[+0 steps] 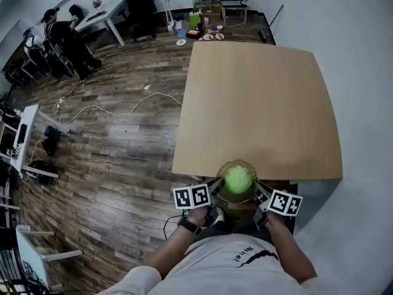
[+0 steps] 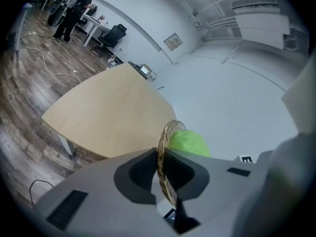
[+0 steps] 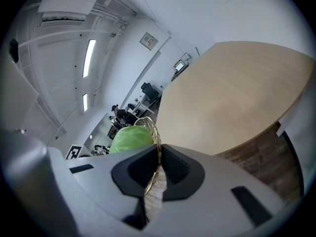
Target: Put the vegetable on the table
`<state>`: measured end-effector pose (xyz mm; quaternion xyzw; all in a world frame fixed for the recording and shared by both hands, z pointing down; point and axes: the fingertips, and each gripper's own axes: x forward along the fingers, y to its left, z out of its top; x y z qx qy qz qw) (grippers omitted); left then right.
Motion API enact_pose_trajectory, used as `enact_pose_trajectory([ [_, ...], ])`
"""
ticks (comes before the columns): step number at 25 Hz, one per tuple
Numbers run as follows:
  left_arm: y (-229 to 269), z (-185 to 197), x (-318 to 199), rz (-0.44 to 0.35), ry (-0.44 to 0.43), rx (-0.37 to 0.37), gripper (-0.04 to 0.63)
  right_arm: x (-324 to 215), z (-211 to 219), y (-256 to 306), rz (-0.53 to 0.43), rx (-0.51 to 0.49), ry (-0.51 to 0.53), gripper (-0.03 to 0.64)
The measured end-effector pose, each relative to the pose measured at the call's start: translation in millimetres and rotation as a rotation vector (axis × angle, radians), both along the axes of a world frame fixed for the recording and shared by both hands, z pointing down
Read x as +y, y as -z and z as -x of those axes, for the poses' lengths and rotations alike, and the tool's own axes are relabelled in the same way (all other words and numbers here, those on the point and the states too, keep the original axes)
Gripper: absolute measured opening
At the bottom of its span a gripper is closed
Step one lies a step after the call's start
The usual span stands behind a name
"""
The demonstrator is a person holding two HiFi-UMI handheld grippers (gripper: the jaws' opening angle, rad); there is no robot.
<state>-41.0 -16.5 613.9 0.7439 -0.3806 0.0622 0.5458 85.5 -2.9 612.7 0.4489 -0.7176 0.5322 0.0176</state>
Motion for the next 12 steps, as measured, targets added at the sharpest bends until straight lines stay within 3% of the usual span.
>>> enact_pose_trajectory([
  [12, -50, 35, -108, 0.033, 0.119, 0.013, 0.035, -129, 28, -51, 0.026, 0.075, 0.126, 0.026],
])
